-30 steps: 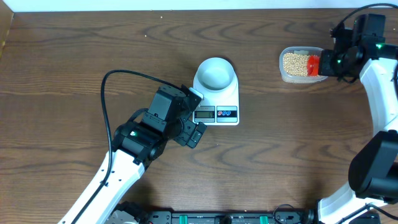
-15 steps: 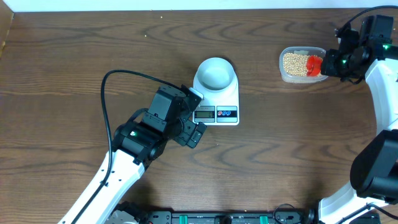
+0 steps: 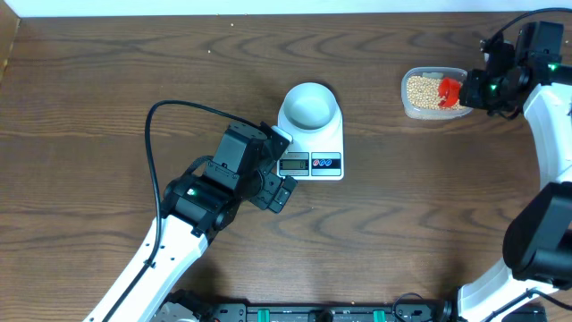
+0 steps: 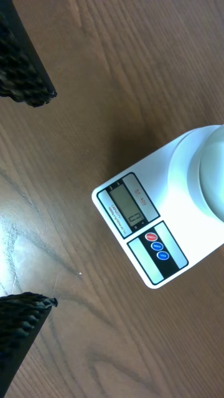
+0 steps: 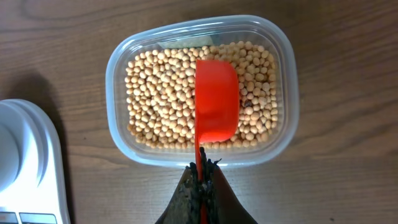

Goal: Scoop item into bowl and weigh 50g on scale
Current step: 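Scoop chickpeas from the tub with the red scoop, right gripper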

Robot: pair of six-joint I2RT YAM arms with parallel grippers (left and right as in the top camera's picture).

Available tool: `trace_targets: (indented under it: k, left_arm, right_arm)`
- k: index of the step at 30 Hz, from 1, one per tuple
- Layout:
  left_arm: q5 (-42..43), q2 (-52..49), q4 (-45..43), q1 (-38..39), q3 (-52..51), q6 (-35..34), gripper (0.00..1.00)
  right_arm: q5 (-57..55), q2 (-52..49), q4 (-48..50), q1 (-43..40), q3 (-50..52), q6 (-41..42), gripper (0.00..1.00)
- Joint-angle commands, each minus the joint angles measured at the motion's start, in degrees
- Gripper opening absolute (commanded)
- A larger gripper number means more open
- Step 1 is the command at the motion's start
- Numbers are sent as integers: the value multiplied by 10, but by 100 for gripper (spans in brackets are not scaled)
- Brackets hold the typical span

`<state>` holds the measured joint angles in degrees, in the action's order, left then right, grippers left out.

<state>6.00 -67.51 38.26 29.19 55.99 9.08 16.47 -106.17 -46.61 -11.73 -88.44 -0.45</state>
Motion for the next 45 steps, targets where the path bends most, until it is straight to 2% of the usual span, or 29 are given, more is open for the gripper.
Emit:
trace_targets:
  k: [1, 13, 22, 32, 45]
  left_arm:
    - [-5, -3, -2, -1, 6, 8, 98]
    - [-5, -3, -2, -1, 6, 8, 98]
    - [-5, -3, -2, -1, 6, 8, 98]
    - [-5, -3, -2, -1, 6, 8, 98]
    - [-5, -3, -2, -1, 6, 8, 98]
  right_arm:
    - [6, -26, 3, 9, -3, 0, 1]
    - [88, -42, -9, 8, -3, 24, 1]
    - [158, -48, -9, -33, -3, 52, 1]
    - [258, -115, -1, -46, -3, 58, 1]
    - [322, -116, -5, -85, -3, 62, 1]
